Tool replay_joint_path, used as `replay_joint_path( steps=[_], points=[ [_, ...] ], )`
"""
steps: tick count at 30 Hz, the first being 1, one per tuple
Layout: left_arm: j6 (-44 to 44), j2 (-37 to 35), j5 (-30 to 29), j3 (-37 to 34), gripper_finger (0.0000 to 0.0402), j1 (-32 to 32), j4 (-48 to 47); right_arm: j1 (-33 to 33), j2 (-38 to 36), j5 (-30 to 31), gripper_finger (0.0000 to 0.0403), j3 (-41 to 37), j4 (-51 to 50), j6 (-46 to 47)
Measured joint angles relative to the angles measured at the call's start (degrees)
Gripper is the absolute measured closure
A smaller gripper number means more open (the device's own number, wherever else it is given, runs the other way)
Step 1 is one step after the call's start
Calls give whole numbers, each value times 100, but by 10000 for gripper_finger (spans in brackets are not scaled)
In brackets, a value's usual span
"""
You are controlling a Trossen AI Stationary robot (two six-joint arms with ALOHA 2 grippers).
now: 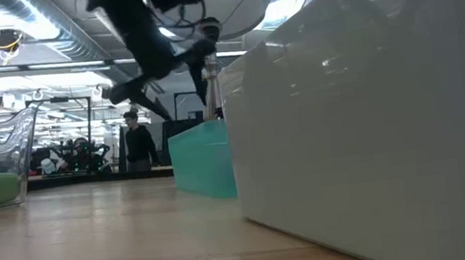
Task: Pick & Place Office items
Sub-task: Put the red charger adapter into the transparent bin
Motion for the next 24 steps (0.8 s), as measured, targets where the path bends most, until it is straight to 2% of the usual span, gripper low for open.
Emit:
replay_joint_path(
  steps=[6,14,24],
  points=[
    [-49,726,82,629,67,15,-307,0,0,-2,112,0,2,0],
    [-53,1137,119,805,6,107,-299,0,0,0,112,0,2,0],
    [-231,1503,266,816,2,161,-113,0,0,2,112,0,2,0]
  ],
)
